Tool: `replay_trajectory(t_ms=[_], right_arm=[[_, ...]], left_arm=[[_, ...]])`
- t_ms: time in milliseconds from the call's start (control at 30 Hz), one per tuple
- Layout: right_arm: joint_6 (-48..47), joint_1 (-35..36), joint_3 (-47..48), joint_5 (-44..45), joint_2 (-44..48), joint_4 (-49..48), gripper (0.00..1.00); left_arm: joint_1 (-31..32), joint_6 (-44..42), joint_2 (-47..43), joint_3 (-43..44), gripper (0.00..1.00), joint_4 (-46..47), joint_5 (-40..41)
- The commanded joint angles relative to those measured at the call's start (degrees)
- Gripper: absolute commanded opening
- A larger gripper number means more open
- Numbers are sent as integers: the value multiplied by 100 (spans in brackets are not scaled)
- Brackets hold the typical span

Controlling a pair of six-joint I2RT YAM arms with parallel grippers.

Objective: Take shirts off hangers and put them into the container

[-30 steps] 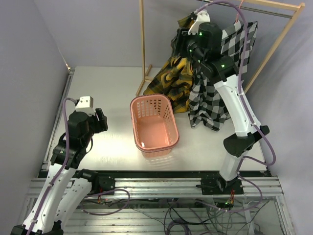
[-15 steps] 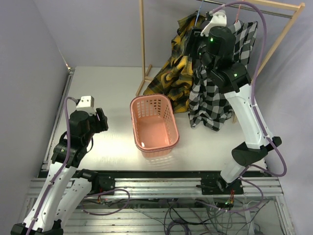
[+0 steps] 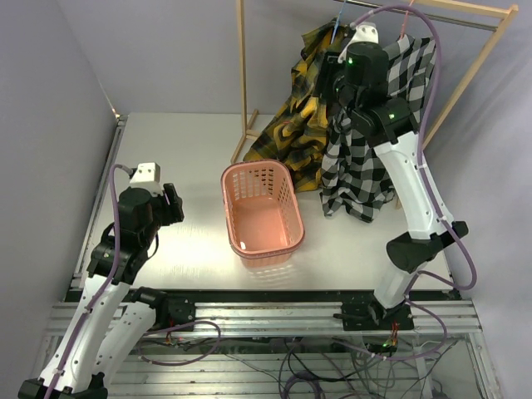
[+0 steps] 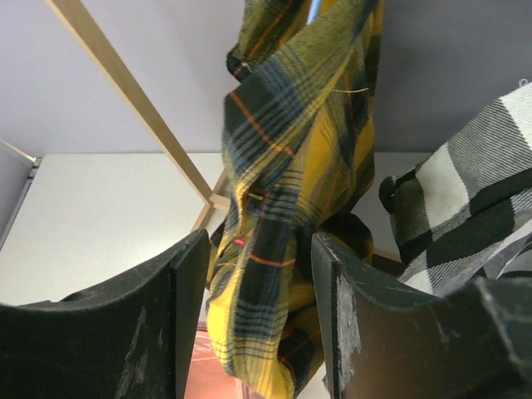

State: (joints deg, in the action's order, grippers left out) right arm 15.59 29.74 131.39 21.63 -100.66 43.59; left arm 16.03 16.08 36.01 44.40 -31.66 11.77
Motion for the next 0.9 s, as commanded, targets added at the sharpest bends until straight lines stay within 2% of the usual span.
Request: replay_trajectory(t_ms=[0,267,433,767,867], right_arm=[[144,-122,-162,-311,-4,-12,51],[100,-358,-338,-752,-68,-108,45],[63,-380,-418,-756,-111,-98,34],[12,-425,-611,-542,-94,-69,24],[-111,-425,-883,-432,77,-245,12]], left_arm=[[5,-42,-6,86,68,11,-120],[5,-30,1,86,68,-2,-93],[5,-18,-6,82,68,-8,-52],[5,-12,29,86,68,-16,-52],[5,-24,19,77,68,-1,-64]])
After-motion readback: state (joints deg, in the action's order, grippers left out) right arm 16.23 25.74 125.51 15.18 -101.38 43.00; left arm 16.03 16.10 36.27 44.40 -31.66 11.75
